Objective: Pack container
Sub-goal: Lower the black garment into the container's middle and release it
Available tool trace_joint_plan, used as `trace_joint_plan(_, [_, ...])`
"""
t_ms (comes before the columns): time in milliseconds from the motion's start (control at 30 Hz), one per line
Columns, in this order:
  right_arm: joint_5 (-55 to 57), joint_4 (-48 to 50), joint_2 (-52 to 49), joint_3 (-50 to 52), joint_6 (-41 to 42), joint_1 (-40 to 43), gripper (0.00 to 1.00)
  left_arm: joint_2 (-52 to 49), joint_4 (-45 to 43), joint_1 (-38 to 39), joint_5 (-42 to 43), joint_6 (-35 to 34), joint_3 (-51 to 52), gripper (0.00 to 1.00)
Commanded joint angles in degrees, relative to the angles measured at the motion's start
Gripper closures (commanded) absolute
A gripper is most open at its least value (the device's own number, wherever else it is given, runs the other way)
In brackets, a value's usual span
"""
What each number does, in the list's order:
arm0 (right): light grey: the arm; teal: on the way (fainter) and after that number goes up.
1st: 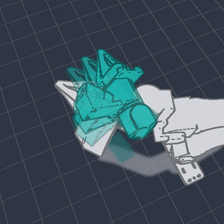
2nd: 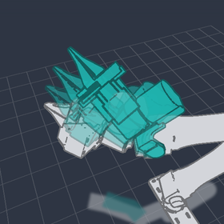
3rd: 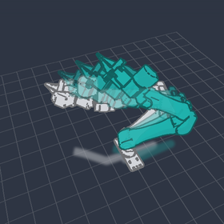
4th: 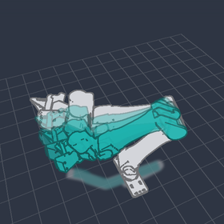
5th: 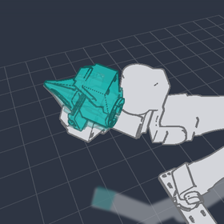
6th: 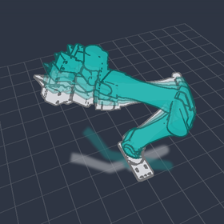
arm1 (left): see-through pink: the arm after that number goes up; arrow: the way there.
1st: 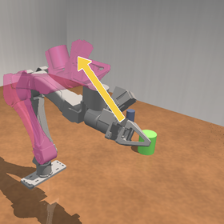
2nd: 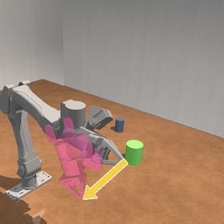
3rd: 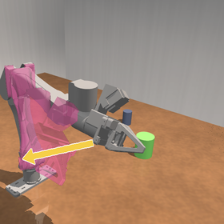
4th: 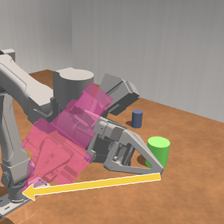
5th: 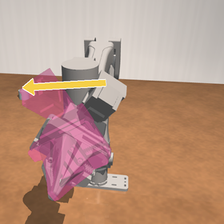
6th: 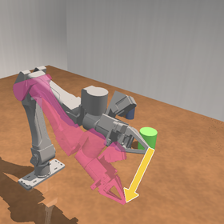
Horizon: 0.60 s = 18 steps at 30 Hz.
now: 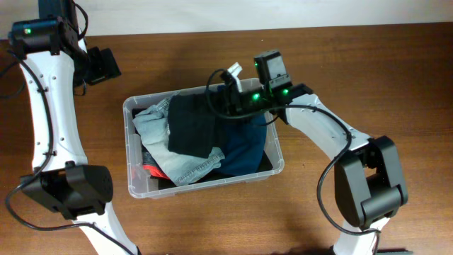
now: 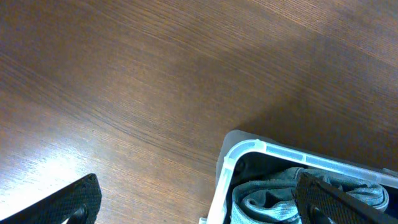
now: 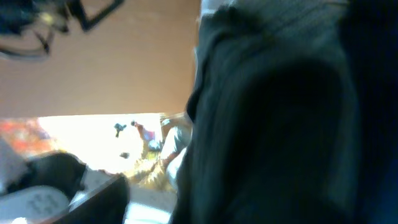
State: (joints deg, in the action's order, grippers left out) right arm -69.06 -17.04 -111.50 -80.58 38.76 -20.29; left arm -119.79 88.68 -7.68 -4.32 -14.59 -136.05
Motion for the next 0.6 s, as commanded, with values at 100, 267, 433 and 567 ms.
trace_joint_plan(100, [13.8, -4.2, -0.2, 0.1, -3.6, 1.3, 0.07, 0.5, 0.0, -0.3, 0.4, -0.6, 0.2, 0.01])
trace_joint_plan(267, [20.2, -6.0, 0.3, -0.2, -9.2, 1.1, 0.05, 0.5, 0.0, -0.3, 0.4, -0.6, 0.2, 0.00])
trace_joint_plan(433, [28.4, -14.1, 3.3, -5.7, -14.8, 1.1, 0.01, 0.5, 0.0, -0.3, 0.4, -0.6, 0.2, 0.01])
trace_joint_plan(567, [36.5, -24.5, 5.2, -13.9, -19.1, 1.0, 0.00, 0.5, 0.0, -0.3, 0.4, -0.6, 0.2, 0.01])
